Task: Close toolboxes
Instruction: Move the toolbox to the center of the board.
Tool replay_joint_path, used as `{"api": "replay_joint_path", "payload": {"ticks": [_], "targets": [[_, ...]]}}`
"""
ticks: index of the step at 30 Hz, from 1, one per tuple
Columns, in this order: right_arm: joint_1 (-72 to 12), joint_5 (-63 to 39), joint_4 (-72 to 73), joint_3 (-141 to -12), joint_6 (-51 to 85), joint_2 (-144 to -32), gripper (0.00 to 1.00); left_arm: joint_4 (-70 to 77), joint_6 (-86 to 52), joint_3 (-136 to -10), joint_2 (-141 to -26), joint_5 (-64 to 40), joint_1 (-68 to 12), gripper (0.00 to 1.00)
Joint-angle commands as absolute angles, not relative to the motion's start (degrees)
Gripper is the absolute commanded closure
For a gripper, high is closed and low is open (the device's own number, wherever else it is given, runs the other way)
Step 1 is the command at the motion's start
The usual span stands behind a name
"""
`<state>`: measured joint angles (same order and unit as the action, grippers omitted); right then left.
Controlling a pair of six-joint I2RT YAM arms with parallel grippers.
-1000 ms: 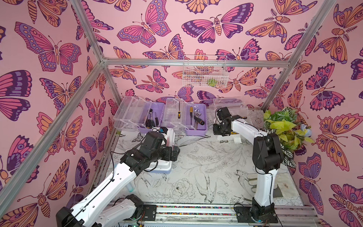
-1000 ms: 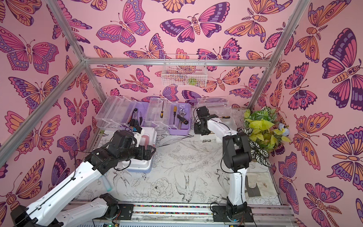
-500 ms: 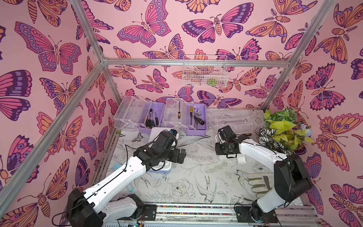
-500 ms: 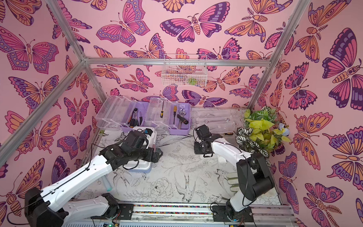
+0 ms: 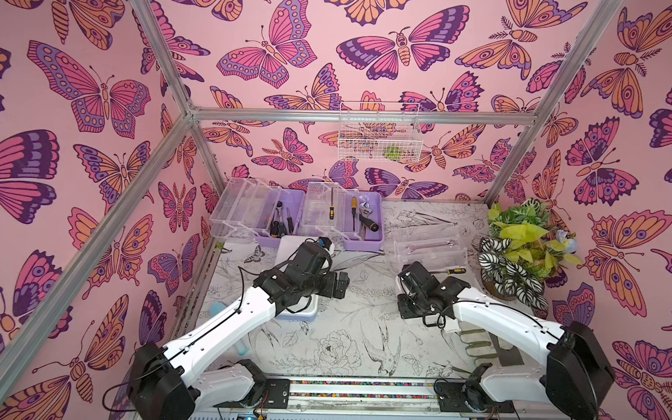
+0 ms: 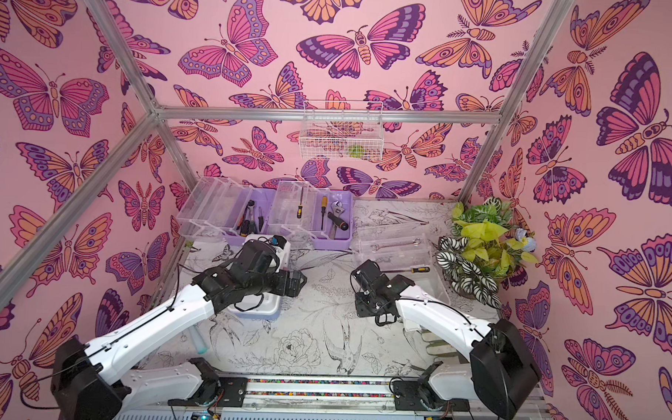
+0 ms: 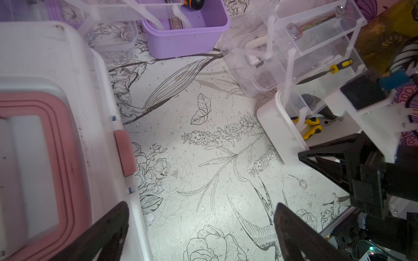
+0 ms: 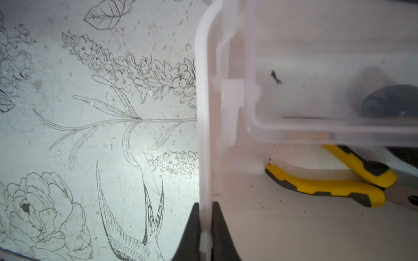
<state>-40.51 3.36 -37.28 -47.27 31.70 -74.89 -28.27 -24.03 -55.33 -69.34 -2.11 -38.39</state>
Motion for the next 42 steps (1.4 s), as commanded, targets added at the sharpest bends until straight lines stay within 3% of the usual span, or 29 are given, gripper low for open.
{"api": "replay_joint_path", "payload": {"ticks": [1, 5, 7, 12, 17, 26, 35, 42], "targets": [[-40.8, 1.2, -40.5, -47.0, 33.5, -71.1, 0.76, -25.6, -24.8, -54.5, -71.3, -3.5, -38.7, 0.0], [-40.8, 1.5, -44.0, -50.4, 33.8, -66.8, 0.55, -25.1, -24.4, -55.2, -72.3, -3.5, -38.7, 0.01], [-40.8, 2.9, -45.7, -53.4, 33.5, -65.9, 0.54, -25.0, -24.3, -55.6, -72.3, -3.7, -38.7, 0.01], [-37.8, 8.0, -46.7, -62.5, 28.8, -70.1, 0.56, -25.0, -24.2, -55.8, -72.4, -4.0, -38.6, 0.01], [-33.2, 9.2, -47.1, -72.1, 22.9, -82.1, 0.62, -25.1, -24.2, -54.7, -71.3, -4.1, -38.7, 0.01], [-32.3, 8.6, -51.0, -84.7, 17.2, -99.1, 0.65, -26.2, -24.3, -53.4, -68.8, -4.9, -38.4, 0.0], [-31.6, 12.0, -51.4, -86.0, 17.1, -102.9, 0.69, -27.4, -24.6, -53.1, -66.7, -4.3, -38.4, 0.01], [-31.6, 14.0, -50.5, -88.8, 15.2, -98.6, 0.69, -27.7, -25.8, -52.2, -65.5, -5.0, -38.5, 0.02]]}}
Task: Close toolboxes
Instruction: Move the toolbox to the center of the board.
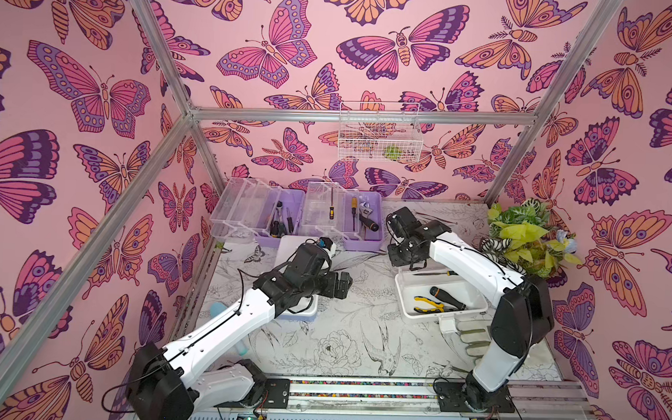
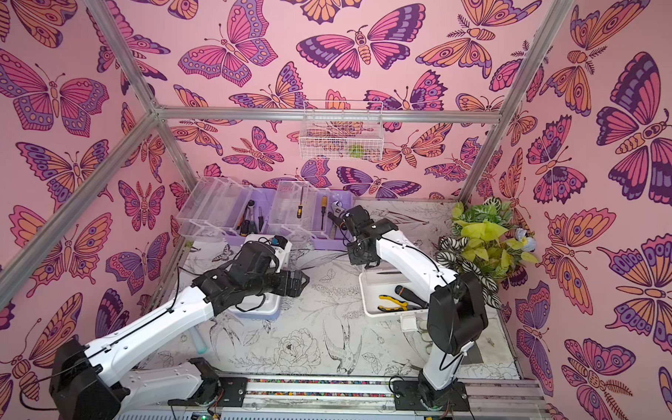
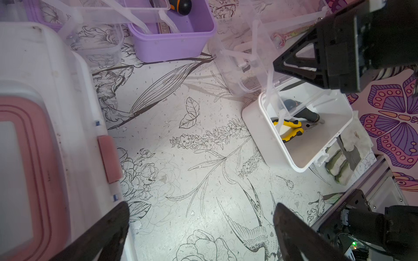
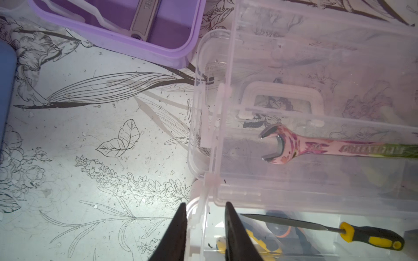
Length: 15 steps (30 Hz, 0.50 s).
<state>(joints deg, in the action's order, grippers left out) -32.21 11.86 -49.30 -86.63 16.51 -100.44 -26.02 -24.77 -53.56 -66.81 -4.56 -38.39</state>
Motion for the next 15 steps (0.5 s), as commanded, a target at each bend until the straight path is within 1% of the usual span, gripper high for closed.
{"api": "replay_joint_path", "payload": {"ticks": [1, 4, 8, 15], "targets": [[-31.6, 14.2, -49.7, -88.6, 15.0, -98.3, 0.68, -27.5, -26.1, -52.1, -65.0, -5.2, -38.6, 0.02], [-31.5, 15.5, -47.8, -88.9, 14.5, -99.4, 0.66, -27.6, -26.4, -51.4, -63.8, -4.6, -38.6, 0.02], [-30.5, 14.7, -47.9, -93.4, 13.7, -104.3, 0.64, -27.6, -26.4, -50.9, -63.4, -4.3, -38.6, 0.02], [-29.3, 13.2, -51.0, -101.2, 12.1, -112.4, 0.66, -27.6, -26.8, -50.4, -63.6, -4.6, -38.6, 0.02]]}}
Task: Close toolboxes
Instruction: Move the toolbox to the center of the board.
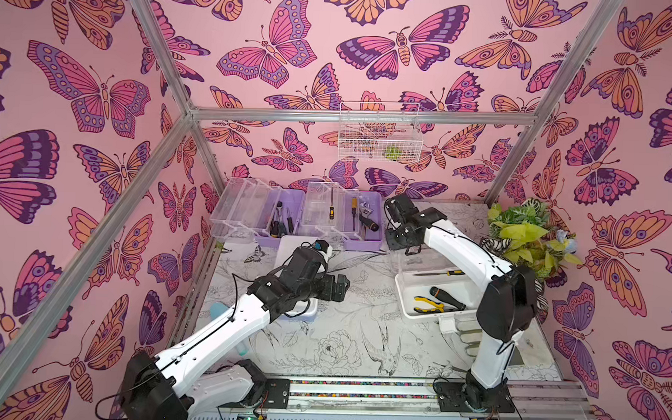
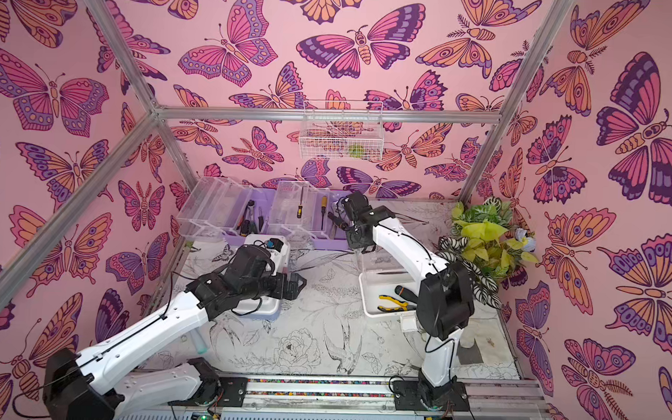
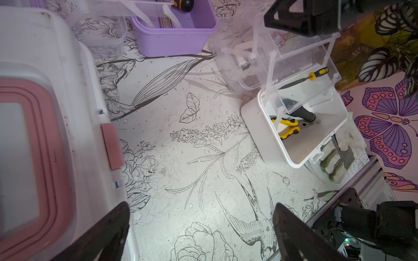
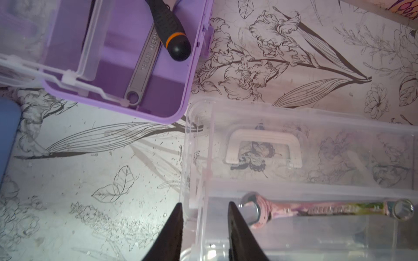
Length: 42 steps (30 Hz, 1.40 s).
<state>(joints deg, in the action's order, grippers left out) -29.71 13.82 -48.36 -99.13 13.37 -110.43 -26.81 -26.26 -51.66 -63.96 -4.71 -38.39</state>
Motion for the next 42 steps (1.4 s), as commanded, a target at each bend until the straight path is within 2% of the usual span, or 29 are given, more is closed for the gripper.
{"api": "replay_joint_path", "payload": {"ticks": [1, 3, 9, 14, 18, 23, 28, 38, 39, 40, 42], "targets": [[-29.2, 12.8, -51.4, -101.8, 12.0, -113.1, 0.67, -27.6, -26.7, -50.4, -63.5, -4.5, -38.6, 0.02], [-29.2, 12.3, -51.5, -102.1, 12.0, -113.8, 0.7, -27.5, -26.7, -50.4, -63.2, -4.4, -38.6, 0.02], [-29.2, 13.0, -52.3, -99.7, 12.0, -111.9, 0.9, -27.6, -26.7, -50.0, -62.7, -4.2, -38.6, 0.02], [-29.2, 11.9, -51.4, -93.9, 11.1, -107.4, 0.93, -27.6, -26.6, -50.3, -63.3, -4.3, -38.6, 0.02], [-29.2, 6.8, -51.4, -89.9, 10.4, -103.6, 0.93, -27.6, -26.5, -50.8, -64.1, -4.8, -38.6, 0.02], [-31.6, 0.9, -50.8, -83.9, 10.5, -96.5, 0.93, -27.6, -26.5, -50.9, -63.7, -4.7, -38.6, 0.02], [-37.6, -5.8, -51.0, -79.2, 8.3, -91.7, 0.93, -28.5, -26.7, -51.2, -63.5, -4.2, -37.7, 0.04], [-47.3, -22.8, -49.4, -75.9, -1.0, -90.5, 0.92, -30.0, -28.9, -45.8, -59.2, -8.0, -29.8, 0.14], [-48.0, -23.5, -49.6, -76.4, -1.1, -90.5, 0.9, -30.0, -29.0, -45.3, -58.9, -8.1, -29.6, 0.14], [-48.3, -24.1, -50.0, -77.1, -0.2, -88.9, 0.84, -30.0, -29.0, -45.1, -58.9, -8.2, -29.4, 0.15], [-48.2, -23.8, -50.7, -78.9, 3.2, -87.4, 0.67, -30.0, -28.9, -45.0, -59.4, -8.4, -29.4, 0.16]]}}
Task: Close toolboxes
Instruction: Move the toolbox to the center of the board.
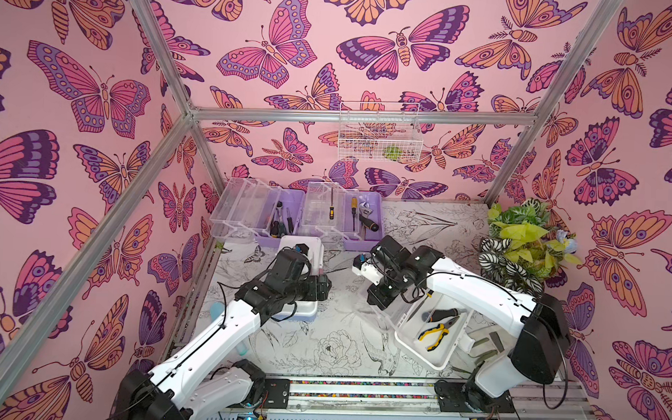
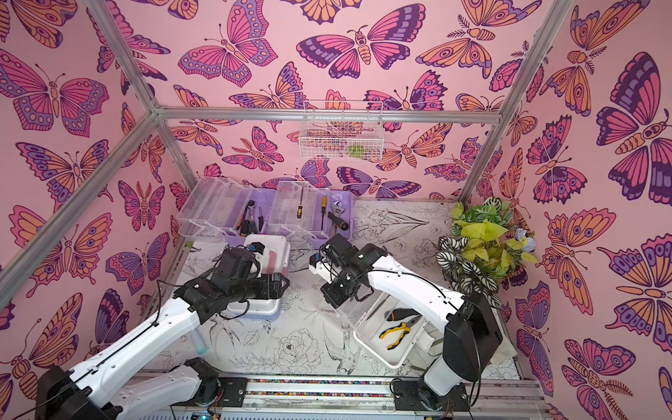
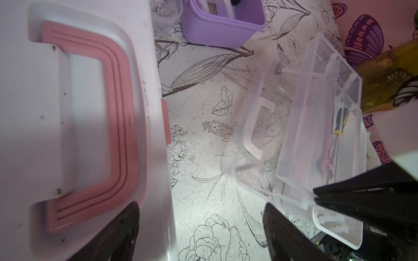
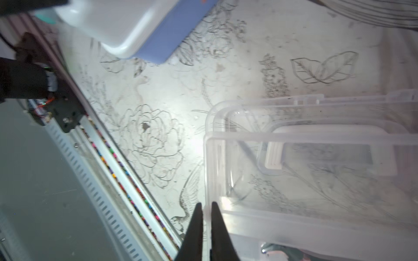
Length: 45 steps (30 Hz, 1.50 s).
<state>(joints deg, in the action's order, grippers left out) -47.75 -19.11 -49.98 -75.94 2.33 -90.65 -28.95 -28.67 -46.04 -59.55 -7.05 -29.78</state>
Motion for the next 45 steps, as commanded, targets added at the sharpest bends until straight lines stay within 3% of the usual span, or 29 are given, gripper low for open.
{"api": "replay_joint_path", "payload": {"ticks": [1, 5, 8, 14, 17, 26, 30, 38, 45], "targets": [[-48.2, -22.4, -50.9, -79.4, 5.3, -86.4, 0.6, -30.0, -28.8, -45.2, -59.8, -8.6, -29.4, 0.16], [-44.3, -3.6, -56.8, -80.5, 20.7, -81.6, 0.53, -29.4, -27.9, -46.3, -61.4, -9.4, -29.4, 0.16], [-36.4, 11.3, -67.6, -77.3, 36.3, -76.5, 0.51, -28.9, -27.1, -47.7, -62.6, -10.3, -29.4, 0.17], [-21.3, 17.3, -66.9, -60.7, 45.8, -60.9, 0.38, -26.4, -25.0, -50.3, -66.3, -12.3, -29.4, 0.16], [-18.0, 16.2, -64.6, -57.1, 47.4, -59.8, 0.34, -26.1, -23.8, -52.4, -69.0, -13.9, -29.4, 0.16], [-15.8, 15.2, -58.5, -49.7, 47.4, -67.1, 0.34, -26.1, -21.9, -53.5, -71.2, -14.8, -29.4, 0.16], [-15.5, 13.2, -55.7, -47.9, 46.6, -69.9, 0.37, -25.7, -21.8, -53.0, -72.1, -15.5, -29.4, 0.16], [-16.3, 2.0, -42.7, -50.2, 36.7, -77.7, 0.59, -25.0, -22.7, -51.2, -71.6, -15.3, -29.3, 0.16], [-16.8, -8.9, -39.3, -60.2, 24.9, -88.0, 0.6, -25.0, -24.4, -49.8, -70.8, -15.2, -29.4, 0.18]]}}
